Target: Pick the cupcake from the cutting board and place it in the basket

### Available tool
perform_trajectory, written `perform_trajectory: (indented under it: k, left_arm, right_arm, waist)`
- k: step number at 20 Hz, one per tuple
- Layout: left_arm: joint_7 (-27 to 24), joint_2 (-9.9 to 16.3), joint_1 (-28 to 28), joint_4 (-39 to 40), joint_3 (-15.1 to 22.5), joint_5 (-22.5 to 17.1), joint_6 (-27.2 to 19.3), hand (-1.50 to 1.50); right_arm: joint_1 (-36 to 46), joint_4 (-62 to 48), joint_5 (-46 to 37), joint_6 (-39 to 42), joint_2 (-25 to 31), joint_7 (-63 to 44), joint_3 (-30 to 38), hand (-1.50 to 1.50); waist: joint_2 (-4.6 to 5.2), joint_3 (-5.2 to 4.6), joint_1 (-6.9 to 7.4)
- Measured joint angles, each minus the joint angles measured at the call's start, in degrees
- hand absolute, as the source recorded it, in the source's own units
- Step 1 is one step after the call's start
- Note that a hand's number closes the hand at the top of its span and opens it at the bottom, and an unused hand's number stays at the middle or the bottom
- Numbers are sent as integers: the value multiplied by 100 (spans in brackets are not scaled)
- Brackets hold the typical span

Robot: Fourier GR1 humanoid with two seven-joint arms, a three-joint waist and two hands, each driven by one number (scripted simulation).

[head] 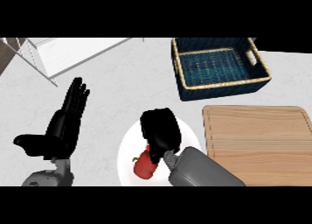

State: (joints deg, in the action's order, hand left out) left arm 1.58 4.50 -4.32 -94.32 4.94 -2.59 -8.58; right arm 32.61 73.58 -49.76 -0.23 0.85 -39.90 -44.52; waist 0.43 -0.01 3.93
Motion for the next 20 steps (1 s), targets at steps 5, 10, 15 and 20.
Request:
perform_trajectory:
  k: [5, 10, 15, 20]
  left_arm:
    - [-63, 87, 189, -82, -118, -55, 46, 0]
    - [-41, 47, 165, -49, -174, -36, -34, 0]
    - [-50, 97, 353, -201, -237, -106, 45, 0]
    - [-35, 105, 398, -250, -258, -89, 58, 0]
  right_arm:
    - [212, 822, 582, -819, -59, -303, -319, 150]
    - [633, 1986, 727, -1214, -77, -980, -460, 150]
    - [1116, 3040, 850, -1070, -69, -1812, -352, 150]
    - [1374, 3508, 836, -761, -45, -2197, 119, 150]
  waist:
    - [-41, 2, -142]
    - [-65, 0, -284]
    - [-74, -1, -334]
    - [-74, -2, -384]
